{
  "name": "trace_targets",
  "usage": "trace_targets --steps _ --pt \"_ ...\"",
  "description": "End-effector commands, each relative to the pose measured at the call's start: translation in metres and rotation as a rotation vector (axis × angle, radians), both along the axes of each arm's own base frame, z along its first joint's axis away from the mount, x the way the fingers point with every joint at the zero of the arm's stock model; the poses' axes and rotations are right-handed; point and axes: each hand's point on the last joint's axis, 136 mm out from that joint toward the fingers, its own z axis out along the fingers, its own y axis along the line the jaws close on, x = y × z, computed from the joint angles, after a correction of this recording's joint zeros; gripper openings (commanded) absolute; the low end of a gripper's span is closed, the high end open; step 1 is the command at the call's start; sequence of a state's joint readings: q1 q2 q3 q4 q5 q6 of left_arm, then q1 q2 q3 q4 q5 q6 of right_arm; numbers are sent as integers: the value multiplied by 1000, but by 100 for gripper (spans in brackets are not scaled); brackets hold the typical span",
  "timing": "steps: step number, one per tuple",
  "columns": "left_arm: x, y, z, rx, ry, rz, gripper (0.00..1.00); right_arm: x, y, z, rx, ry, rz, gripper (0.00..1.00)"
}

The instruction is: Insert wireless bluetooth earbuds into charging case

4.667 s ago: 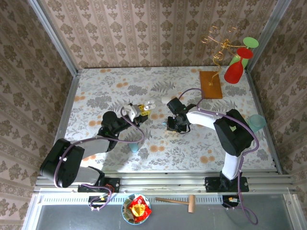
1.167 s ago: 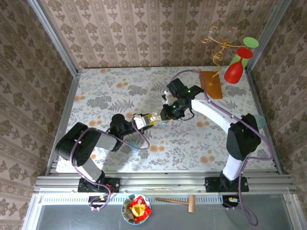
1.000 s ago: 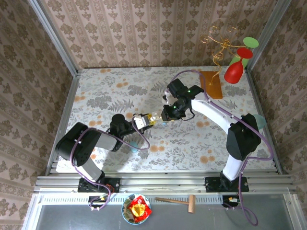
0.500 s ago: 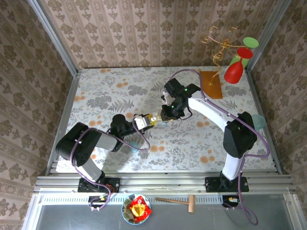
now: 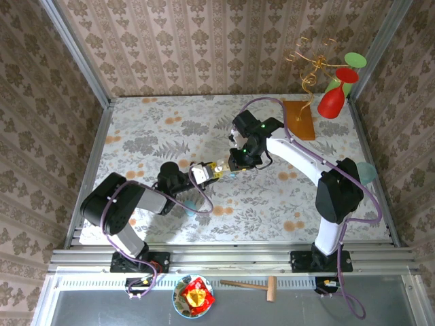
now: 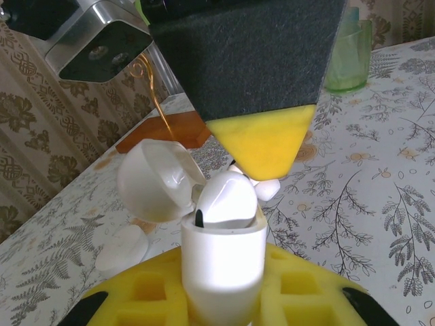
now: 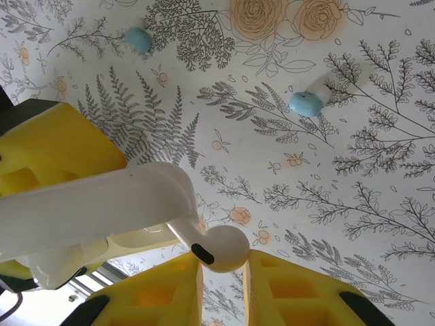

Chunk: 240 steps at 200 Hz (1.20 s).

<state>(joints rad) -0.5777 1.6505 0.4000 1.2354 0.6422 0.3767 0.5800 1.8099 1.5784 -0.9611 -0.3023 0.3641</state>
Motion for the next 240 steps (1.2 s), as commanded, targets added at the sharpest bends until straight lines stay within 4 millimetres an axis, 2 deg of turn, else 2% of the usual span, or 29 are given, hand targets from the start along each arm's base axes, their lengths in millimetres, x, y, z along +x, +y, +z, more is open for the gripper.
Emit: trace_targets --steps 1,78,141,179,215,240 --pt "-5 -10 9 -15 -57 -48 0 3 8 6 7 -16 30 21" --pt "-6 -13 8 -16 -50 -56 0 4 14 8 -31 -27 71 21" --pt "-9 -15 2 1 -57 -73 0 4 2 7 -158 -29 93 20" --pt "-9 -16 0 13 -59 -74 0 3 10 9 -141 -19 107 21" --pt "-4 -15 8 -20 -51 -49 0 2 15 6 -130 -15 113 21" --pt "-2 -15 10 -28 -38 -40 0 3 15 15 -107 -46 96 23"
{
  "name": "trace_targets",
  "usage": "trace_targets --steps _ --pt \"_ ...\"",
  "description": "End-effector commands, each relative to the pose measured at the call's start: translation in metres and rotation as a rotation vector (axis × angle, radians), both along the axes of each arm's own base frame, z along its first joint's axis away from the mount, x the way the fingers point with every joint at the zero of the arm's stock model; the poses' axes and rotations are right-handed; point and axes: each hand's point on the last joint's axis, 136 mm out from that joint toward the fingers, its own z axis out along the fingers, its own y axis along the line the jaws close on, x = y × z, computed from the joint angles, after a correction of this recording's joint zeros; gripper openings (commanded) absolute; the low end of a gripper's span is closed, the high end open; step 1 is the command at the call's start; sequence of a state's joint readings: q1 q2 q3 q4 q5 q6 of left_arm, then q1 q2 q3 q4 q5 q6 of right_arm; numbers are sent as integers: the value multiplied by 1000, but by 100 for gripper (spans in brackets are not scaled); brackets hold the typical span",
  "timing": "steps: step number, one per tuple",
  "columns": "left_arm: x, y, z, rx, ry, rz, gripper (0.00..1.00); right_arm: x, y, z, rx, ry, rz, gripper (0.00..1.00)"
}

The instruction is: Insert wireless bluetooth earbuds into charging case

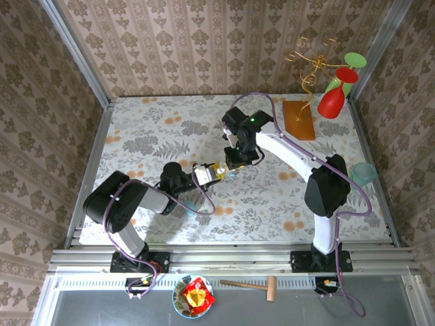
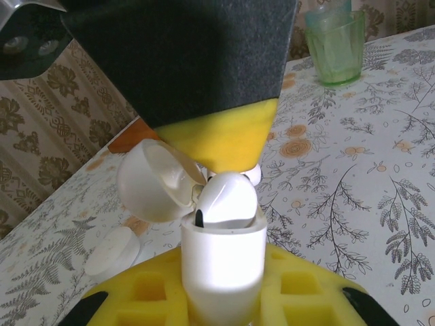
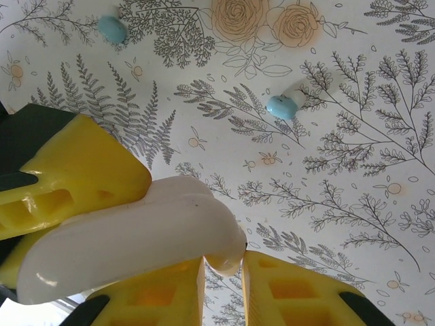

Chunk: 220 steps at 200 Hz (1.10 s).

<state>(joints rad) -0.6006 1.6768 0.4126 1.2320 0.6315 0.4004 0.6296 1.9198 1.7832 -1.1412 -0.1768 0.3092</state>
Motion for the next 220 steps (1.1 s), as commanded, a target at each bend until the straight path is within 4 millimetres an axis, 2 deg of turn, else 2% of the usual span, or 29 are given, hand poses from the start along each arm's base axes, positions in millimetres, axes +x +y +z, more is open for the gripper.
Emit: trace_targets --steps 1,26,32,66,102,127,136,143,163,179,220 --pt "0 -8 16 -47 -28 -26 0 -2 12 11 47 -27 29 24" --pt "3 -5 19 -65 -1 -13 0 -3 7 20 62 -52 13 27" --pt "9 -2 20 -69 3 22 0 -4 6 22 64 -57 9 29" --pt "14 3 28 -104 45 42 0 -9 -2 38 107 -115 -12 40" --pt "18 4 37 -148 105 40 0 -15 -10 67 250 -239 -25 55" --pt "16 3 46 -173 133 7 0 -13 -25 81 356 -328 -106 60" --pt "16 3 50 -188 148 -2 0 -8 -33 76 369 -335 -156 60" --pt "16 3 54 -199 158 -7 0 -8 -41 84 398 -368 -190 60" --pt "17 3 66 -233 186 -14 0 -1 -61 71 428 -363 -302 59" --pt "17 2 76 -261 207 -26 0 8 -65 66 476 -358 -346 58" --pt "16 2 97 -311 234 -38 0 15 -46 55 548 -295 -309 56"
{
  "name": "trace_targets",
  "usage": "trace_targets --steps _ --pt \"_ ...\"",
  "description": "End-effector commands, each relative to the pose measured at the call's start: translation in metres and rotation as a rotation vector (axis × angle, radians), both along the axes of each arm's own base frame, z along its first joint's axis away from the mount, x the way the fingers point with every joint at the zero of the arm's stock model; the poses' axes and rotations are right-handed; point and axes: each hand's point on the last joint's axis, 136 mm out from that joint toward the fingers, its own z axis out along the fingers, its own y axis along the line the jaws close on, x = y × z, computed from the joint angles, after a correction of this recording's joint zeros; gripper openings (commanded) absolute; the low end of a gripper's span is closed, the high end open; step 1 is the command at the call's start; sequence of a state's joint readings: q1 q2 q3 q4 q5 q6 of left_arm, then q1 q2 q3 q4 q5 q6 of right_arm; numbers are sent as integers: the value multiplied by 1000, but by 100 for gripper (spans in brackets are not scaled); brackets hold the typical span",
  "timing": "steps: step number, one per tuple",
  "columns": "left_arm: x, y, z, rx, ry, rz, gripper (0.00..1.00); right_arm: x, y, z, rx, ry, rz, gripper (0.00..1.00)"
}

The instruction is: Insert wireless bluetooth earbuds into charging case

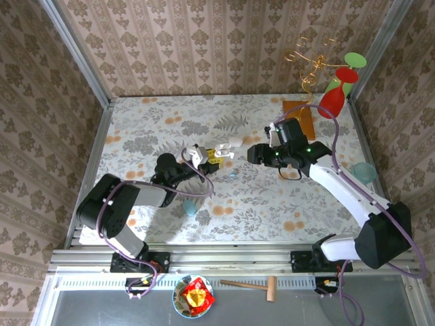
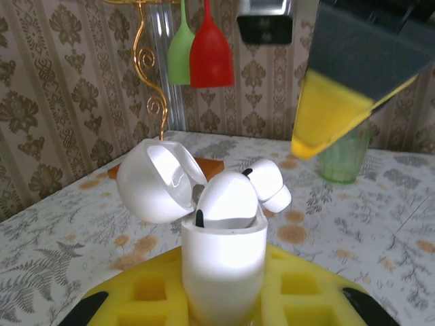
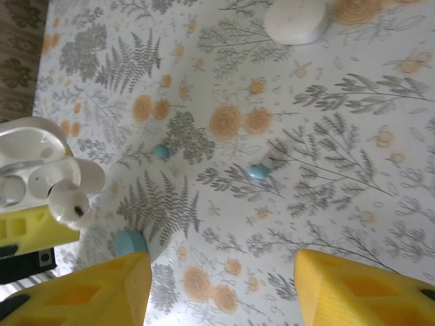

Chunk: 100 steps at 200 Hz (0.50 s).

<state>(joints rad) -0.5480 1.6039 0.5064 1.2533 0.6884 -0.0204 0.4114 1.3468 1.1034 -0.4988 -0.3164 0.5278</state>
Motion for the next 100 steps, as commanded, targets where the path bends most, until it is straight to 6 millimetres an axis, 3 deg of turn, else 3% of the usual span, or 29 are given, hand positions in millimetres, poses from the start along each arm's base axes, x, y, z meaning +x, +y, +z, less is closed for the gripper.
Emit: trace_targets --steps 1,64,100 --pt "-4 -1 32 -76 -12 -33 0 8 23 9 109 -15 47 56" --pt "-3 0 41 -97 -10 -32 0 15 50 5 173 12 125 51" --pt "-3 1 38 -93 -5 -23 0 15 55 9 191 13 138 51"
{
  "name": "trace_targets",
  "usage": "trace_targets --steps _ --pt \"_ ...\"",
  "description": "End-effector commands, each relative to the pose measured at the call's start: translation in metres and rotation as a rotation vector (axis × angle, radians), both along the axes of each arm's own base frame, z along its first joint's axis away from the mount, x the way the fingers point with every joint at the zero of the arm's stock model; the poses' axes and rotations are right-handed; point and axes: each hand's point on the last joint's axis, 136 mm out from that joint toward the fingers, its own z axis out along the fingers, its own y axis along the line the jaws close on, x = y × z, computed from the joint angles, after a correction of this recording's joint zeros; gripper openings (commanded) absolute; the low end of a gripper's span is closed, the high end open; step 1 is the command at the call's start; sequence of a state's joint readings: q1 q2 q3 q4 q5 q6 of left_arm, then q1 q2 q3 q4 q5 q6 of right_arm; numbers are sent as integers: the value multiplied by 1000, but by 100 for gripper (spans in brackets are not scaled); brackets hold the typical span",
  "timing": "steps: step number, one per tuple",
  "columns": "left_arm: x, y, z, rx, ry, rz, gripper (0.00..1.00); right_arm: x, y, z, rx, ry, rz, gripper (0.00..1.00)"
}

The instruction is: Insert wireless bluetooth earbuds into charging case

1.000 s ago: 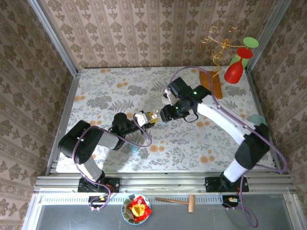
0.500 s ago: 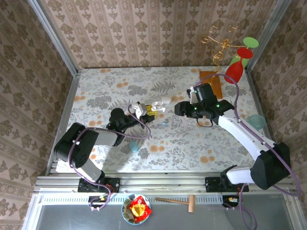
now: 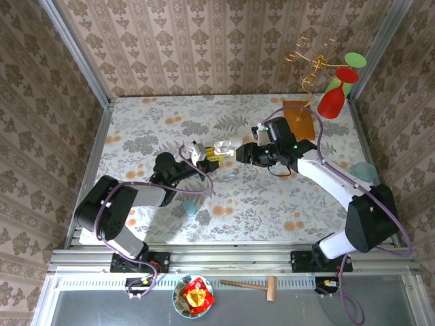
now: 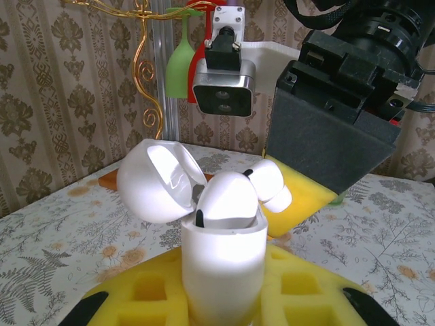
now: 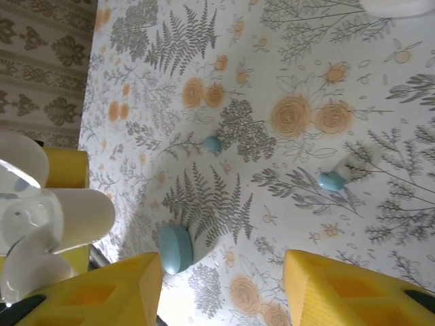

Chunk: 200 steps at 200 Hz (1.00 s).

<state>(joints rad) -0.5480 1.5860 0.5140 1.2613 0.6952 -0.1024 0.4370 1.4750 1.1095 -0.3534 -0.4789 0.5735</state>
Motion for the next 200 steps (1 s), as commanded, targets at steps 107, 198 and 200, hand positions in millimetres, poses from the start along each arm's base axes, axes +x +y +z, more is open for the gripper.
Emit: trace_targets --steps 107,198,200 --pt "-3 -2 26 -46 -56 -30 0 15 6 21 18 -1 -42 51" --pt "2 -4 20 -39 -46 -18 0 3 16 31 60 -1 53 56" --pt "2 -4 21 -40 -45 -18 0 3 15 31 58 1 55 56"
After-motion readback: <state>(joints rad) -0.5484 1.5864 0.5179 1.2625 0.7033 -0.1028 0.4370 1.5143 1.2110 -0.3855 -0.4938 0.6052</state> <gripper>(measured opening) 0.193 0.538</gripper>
